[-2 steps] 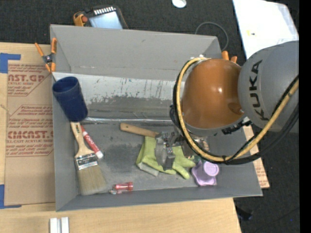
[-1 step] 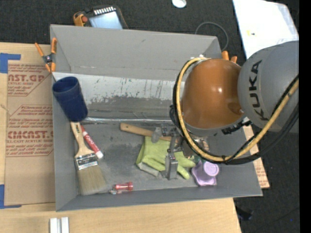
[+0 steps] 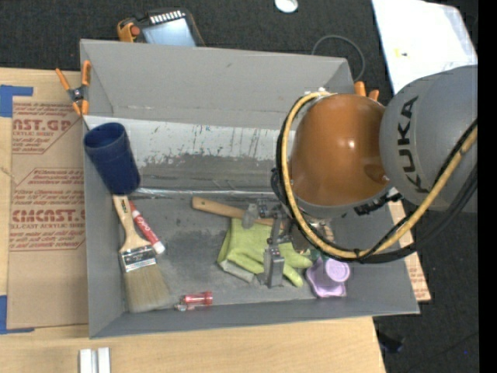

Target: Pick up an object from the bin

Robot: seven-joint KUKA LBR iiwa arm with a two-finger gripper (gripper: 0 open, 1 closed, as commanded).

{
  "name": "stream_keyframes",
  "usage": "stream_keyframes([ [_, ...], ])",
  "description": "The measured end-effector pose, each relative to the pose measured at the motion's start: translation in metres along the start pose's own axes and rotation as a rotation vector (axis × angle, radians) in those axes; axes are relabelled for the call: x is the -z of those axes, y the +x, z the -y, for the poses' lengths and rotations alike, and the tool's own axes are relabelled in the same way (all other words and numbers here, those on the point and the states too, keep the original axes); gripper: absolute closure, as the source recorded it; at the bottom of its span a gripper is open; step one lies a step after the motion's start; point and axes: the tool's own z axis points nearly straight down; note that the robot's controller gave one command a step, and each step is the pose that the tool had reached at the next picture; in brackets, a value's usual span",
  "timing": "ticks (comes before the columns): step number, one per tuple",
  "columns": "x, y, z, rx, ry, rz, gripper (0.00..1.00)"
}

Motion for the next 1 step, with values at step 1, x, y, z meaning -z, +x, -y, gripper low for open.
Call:
stream_keyframes([
  [1,-0.0522,-0.0136,0.0096,-0.078,-0.001,0.006,0.00],
])
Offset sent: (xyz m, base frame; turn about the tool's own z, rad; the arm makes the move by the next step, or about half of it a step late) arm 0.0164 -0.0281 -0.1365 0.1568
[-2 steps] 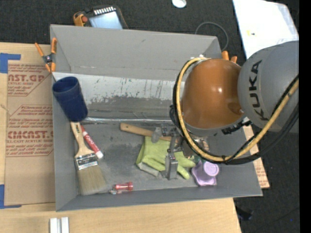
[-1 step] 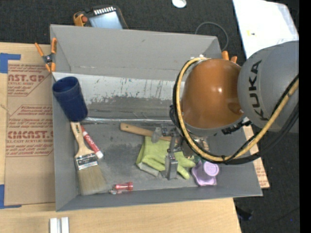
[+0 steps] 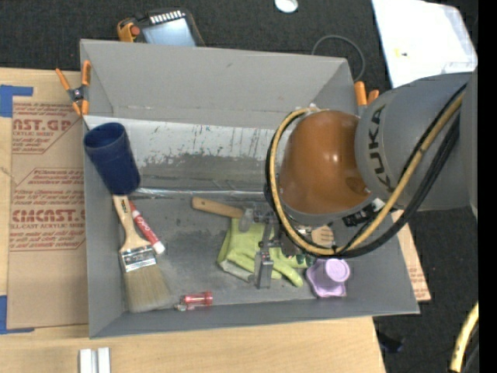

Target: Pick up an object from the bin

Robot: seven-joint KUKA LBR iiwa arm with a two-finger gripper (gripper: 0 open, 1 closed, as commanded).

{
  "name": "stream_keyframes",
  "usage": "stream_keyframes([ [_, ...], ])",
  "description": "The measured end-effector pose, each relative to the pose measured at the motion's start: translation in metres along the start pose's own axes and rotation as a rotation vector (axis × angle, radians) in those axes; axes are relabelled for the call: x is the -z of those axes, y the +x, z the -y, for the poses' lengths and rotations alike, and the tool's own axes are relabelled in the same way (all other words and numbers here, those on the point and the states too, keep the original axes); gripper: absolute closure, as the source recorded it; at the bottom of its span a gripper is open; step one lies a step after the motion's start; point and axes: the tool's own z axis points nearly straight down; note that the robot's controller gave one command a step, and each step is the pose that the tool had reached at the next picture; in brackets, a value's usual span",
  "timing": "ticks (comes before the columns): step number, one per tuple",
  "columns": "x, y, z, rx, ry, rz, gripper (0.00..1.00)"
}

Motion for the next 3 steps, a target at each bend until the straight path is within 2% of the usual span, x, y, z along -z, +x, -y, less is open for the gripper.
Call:
stream_keyframes([
  [1,-0.036,-0.003,0.007,-0.037,-0.001,0.004,0.00],
  [2,-0.059,0.008,-0.006,0.046,0.000,-0.003,0.00],
  [3,-0.072,-0.008,-0.010,-0.046,-0.001,0.002,0.00],
])
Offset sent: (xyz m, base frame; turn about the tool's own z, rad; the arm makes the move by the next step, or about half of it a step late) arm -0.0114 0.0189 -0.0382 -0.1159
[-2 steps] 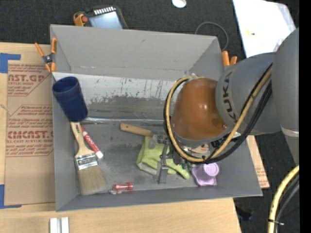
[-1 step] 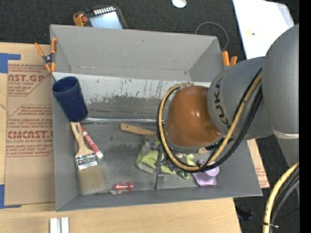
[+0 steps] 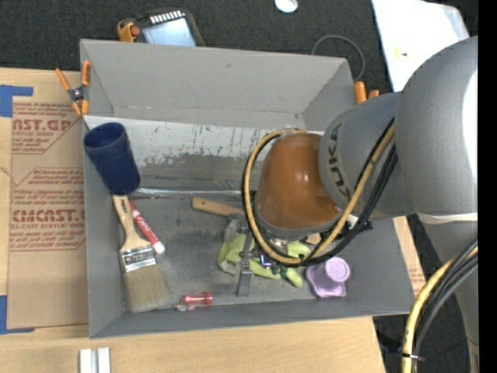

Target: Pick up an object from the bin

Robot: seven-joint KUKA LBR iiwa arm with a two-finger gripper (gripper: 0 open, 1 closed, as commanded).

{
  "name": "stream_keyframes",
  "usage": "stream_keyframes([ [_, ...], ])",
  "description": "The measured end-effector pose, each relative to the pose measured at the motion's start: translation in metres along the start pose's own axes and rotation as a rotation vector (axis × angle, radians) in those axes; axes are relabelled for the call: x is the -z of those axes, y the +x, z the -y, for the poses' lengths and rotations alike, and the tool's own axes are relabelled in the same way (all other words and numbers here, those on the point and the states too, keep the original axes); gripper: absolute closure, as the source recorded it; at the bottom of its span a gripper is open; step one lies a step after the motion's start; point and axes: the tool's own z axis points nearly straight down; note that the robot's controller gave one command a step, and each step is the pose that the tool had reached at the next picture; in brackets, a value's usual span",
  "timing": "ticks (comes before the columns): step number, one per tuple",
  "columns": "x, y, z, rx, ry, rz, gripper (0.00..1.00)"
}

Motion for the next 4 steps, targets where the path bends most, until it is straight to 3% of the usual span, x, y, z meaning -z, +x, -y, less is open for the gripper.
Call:
stream_keyframes([
  [1,0.057,-0.007,-0.006,-0.059,0.002,-0.005,0.00],
  [2,0.133,-0.013,0.011,-0.038,0.001,-0.009,0.00],
  [3,0.110,-0.027,0.023,-0.089,-0.002,0.006,0.00],
  [4,0.065,-0.020,0.052,-0.283,-0.002,0.005,0.00],
])
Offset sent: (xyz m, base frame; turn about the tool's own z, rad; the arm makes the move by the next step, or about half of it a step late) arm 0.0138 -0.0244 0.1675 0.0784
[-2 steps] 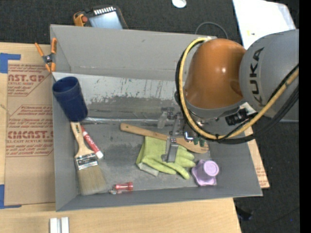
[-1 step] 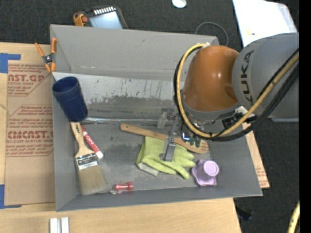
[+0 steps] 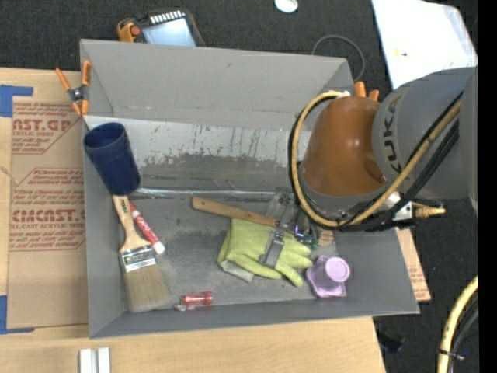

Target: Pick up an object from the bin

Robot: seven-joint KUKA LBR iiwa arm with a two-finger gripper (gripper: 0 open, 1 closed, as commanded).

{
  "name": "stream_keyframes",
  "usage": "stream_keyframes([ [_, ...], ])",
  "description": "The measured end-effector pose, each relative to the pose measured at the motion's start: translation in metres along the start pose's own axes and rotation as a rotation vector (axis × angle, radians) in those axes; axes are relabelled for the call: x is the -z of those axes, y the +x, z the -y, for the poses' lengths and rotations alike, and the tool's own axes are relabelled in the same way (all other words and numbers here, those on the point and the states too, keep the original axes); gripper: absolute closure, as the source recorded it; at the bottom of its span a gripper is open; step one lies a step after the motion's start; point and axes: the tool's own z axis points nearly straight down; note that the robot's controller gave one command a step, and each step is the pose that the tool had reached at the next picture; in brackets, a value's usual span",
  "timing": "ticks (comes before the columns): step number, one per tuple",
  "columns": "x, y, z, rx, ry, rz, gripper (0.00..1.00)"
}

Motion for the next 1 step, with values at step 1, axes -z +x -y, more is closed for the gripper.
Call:
stream_keyframes([
  [1,-0.0299,-0.0168,0.0044,-0.046,-0.002,0.005,0.00],
])
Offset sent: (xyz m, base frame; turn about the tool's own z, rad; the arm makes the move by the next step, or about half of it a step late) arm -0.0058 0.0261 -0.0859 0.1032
